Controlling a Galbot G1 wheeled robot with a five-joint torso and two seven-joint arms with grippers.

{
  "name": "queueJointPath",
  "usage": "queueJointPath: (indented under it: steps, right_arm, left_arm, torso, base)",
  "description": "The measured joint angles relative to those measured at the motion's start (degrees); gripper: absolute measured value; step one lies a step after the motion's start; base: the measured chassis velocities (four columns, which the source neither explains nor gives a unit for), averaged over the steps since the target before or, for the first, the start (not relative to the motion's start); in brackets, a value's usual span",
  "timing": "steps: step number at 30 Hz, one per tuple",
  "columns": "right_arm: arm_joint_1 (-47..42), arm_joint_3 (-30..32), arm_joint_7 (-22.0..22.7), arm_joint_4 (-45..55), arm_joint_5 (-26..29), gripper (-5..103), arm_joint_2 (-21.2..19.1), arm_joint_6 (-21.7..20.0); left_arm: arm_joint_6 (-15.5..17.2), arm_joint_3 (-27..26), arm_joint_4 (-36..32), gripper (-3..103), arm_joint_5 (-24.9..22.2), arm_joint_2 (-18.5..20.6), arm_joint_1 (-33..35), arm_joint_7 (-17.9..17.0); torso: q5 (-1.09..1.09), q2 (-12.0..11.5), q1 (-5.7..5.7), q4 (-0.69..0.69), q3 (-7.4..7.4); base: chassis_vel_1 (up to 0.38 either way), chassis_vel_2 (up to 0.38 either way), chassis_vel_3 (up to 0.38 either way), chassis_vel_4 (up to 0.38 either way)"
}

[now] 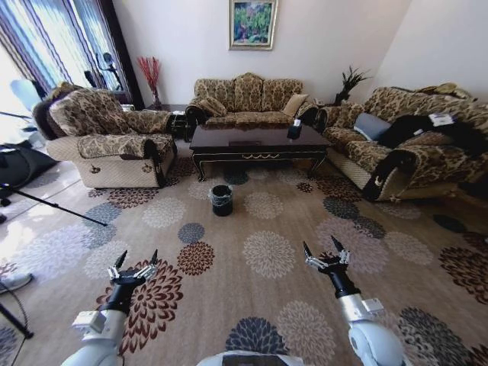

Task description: Move to the front of the table and pick up the trash from the floor, then place it into the trash bin.

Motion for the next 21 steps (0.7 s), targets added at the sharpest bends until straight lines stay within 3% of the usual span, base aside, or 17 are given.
queueJointPath:
  steps: [21]
  right_arm:
    - [0.00,0.00,0.00,0.00,0.00,100,0.00,0.00]
  left_arm:
    - [0.00,0.00,0.00,100,0.00,0.00,0.00,0.00]
  torso:
    - [0.00,5.89,2.54,0.00,3.34]
  base:
    - [0.000,0.000,0.000,0.000]
